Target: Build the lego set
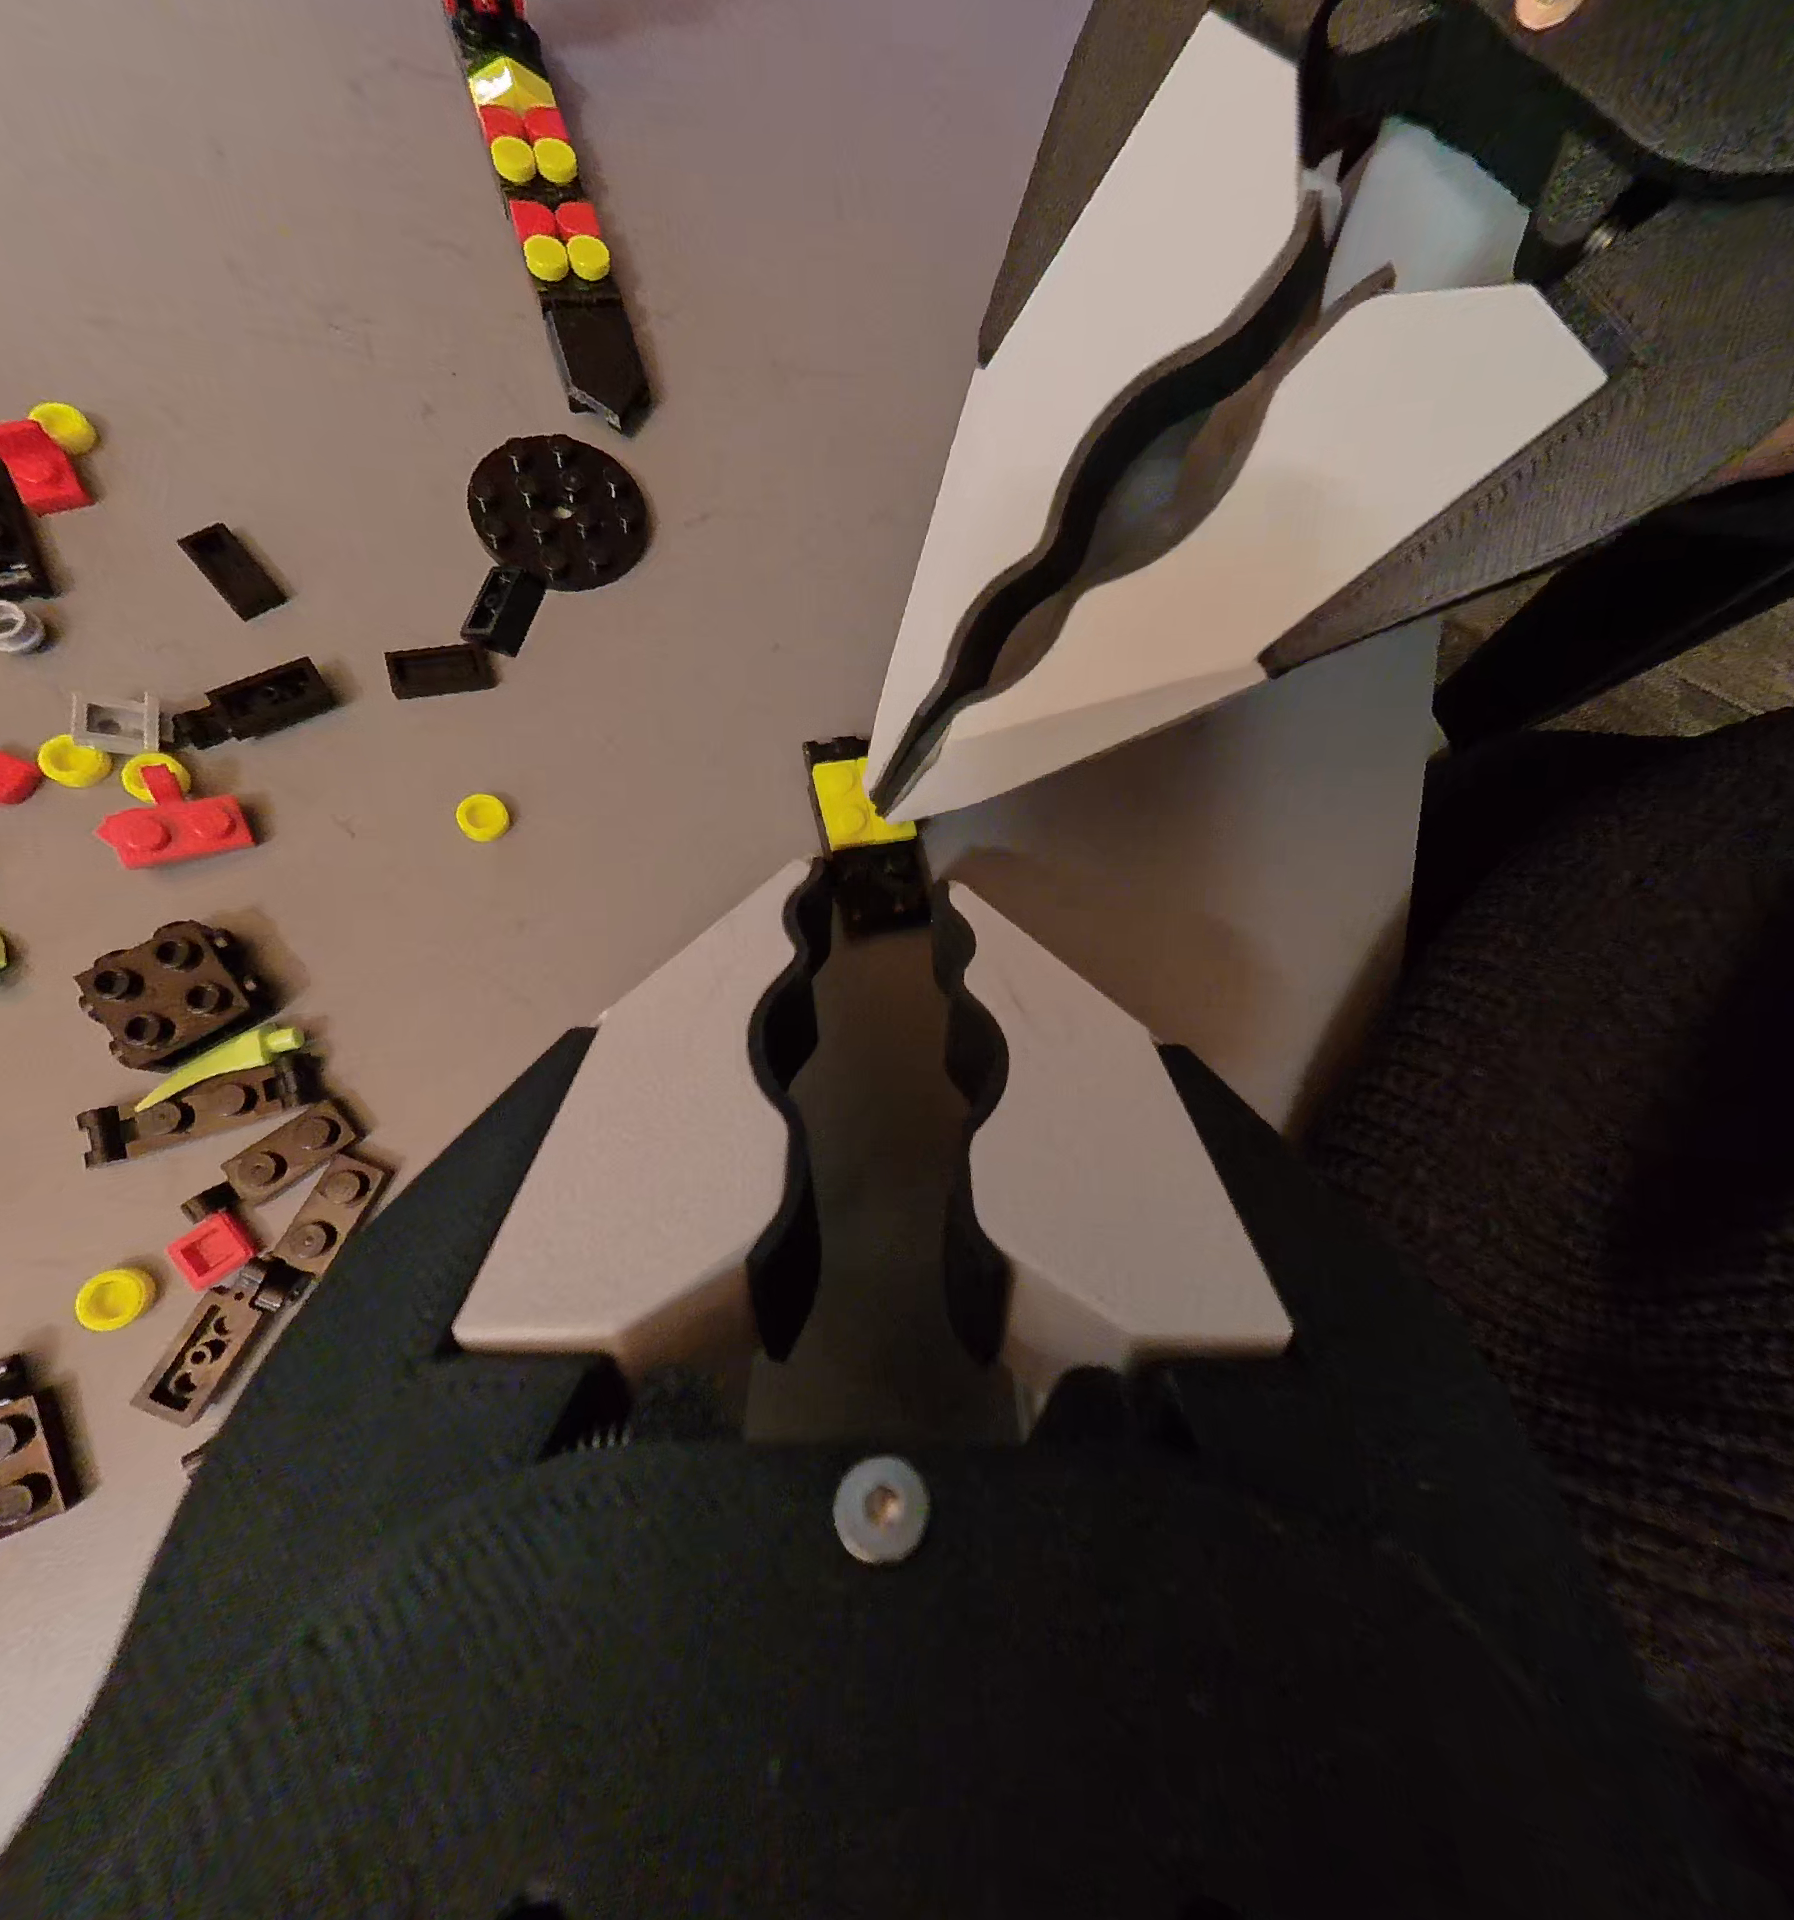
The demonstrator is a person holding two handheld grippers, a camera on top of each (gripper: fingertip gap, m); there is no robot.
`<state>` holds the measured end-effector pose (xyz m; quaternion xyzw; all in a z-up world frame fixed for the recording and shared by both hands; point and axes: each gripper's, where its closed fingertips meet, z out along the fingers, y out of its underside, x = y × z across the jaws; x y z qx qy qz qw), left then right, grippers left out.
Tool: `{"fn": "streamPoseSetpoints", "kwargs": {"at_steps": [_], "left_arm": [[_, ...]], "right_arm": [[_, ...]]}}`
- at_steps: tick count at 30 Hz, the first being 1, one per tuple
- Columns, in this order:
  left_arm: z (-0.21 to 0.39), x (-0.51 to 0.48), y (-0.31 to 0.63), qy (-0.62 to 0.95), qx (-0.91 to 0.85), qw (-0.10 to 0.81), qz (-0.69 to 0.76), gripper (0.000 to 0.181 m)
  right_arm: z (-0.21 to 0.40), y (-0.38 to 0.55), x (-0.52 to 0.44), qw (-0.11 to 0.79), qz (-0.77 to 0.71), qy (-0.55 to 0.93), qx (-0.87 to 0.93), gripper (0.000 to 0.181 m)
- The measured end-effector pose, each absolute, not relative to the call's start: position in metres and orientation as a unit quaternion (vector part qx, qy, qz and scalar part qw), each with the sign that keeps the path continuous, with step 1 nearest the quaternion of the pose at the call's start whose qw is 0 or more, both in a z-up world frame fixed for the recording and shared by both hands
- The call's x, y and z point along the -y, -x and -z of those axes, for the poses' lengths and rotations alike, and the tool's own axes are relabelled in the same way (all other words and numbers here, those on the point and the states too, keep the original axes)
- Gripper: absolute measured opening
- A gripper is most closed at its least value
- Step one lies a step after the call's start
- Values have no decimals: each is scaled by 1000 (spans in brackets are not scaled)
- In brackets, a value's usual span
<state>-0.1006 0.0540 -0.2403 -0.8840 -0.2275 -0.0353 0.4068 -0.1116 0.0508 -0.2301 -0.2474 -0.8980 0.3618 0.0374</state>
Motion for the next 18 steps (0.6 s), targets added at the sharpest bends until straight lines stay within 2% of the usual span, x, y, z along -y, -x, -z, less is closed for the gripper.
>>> {"fn": "streamPoseSetpoints", "kwargs": {"at_steps": [4, 8, 14, 18], "left_arm": [[240, -54, 101, 884, 228, 407, 36, 16], [240, -54, 102, 883, 232, 407, 34, 16], [240, -53, 102, 885, 230, 405, 26, 16], [240, -52, 104, 883, 233, 407, 18, 15]], "right_arm": [[231, 111, -51, -9, -371, 286, 883, 0], [232, 112, -51, 17, -363, 275, 890, 0], [224, 116, -52, -23, -413, 294, 862, 0], [173, 135, -60, -28, -528, 315, 788, 26]]}}
